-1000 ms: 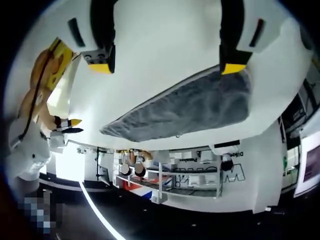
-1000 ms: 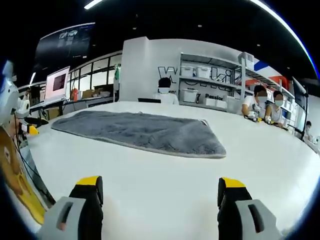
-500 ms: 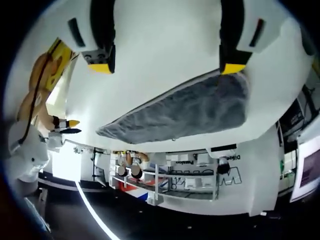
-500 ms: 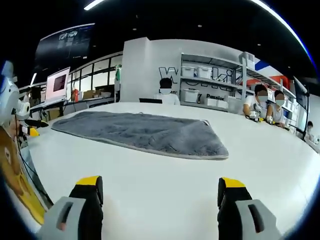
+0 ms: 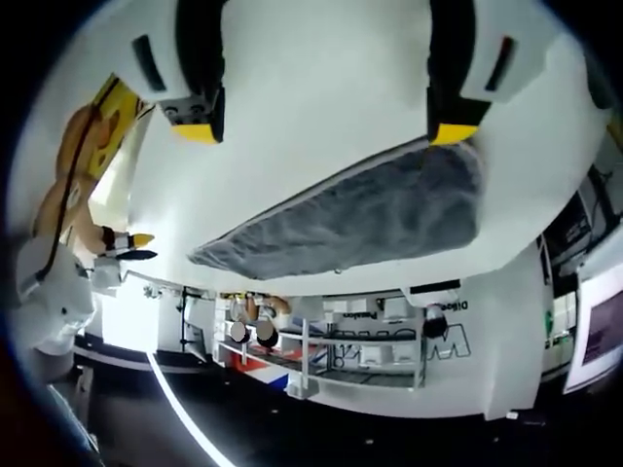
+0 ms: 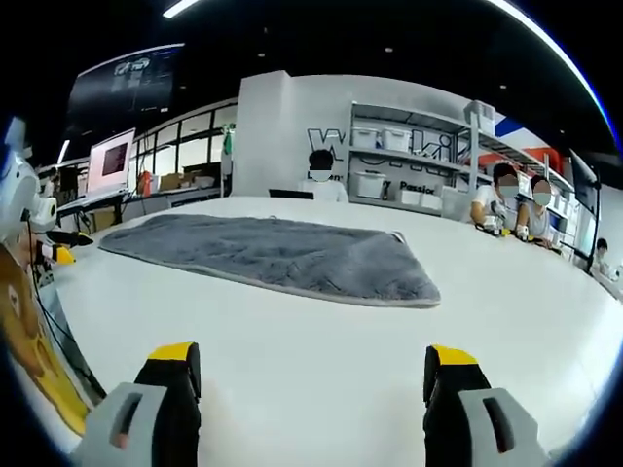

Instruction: Fold the towel on the table until its edges align and the towel forms a compact rectangular stack.

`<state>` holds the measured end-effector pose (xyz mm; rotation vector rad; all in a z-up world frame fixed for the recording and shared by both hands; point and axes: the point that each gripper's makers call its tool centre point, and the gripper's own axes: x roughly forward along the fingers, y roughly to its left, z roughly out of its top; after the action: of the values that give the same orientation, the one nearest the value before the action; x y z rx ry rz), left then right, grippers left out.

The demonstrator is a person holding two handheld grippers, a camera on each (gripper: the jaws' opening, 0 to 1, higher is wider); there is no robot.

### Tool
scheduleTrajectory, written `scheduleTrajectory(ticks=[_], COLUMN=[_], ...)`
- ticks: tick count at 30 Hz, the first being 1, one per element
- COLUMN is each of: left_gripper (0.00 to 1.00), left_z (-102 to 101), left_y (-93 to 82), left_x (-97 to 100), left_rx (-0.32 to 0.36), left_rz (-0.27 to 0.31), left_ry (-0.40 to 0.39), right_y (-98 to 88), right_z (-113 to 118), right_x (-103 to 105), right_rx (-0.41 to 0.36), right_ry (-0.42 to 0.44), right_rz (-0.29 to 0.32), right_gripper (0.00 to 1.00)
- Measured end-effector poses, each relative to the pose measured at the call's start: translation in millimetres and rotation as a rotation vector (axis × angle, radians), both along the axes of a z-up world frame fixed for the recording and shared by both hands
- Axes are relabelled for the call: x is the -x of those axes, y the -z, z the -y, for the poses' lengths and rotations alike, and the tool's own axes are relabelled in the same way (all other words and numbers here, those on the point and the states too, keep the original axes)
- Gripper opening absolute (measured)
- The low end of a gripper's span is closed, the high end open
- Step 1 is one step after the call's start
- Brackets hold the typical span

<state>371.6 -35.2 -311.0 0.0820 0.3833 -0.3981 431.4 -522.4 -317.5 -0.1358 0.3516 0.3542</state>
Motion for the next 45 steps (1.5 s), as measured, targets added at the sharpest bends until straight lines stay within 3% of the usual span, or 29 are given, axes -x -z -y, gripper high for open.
scheduleTrajectory(ticks=[13, 17, 24, 28, 40, 45], left_gripper=[0.88, 0.84, 0.85, 0.85, 0.84, 0.83], left_z=[-28.8, -34.4, -39.0, -42.3, -57.7, -64.2], left_y=[3.7, 5.8, 5.5, 2.8, -8.9, -16.8], left_x=[6.5, 8.7, 9.8, 9.0, -0.5, -10.3], left_rx=[-0.19, -0.26, -0.365, -0.43, -0.624, -0.786], left_rz=[-0.031, -0.045, -0.06, -0.067, -0.025, 0.042], left_ry=[0.065, 0.089, 0.12, 0.153, 0.243, 0.3], right_y=[-5.0, -6.6, -22.5, -27.6, -40.4, -40.3], right_z=[24.5, 33.8, 46.4, 56.6, 81.3, 96.7], right_x=[-1.3, -2.8, -7.8, -9.8, -29.0, -40.7], right_rx=[0.16, 0.258, 0.38, 0.522, 0.775, 0.805], right_ry=[-0.058, -0.075, -0.098, -0.132, -0.18, -0.167], right_rz=[-0.02, -0.011, 0.066, 0.086, 0.136, 0.136], right_gripper=[1.0, 1.0, 0.98, 0.96, 0.9, 0.88])
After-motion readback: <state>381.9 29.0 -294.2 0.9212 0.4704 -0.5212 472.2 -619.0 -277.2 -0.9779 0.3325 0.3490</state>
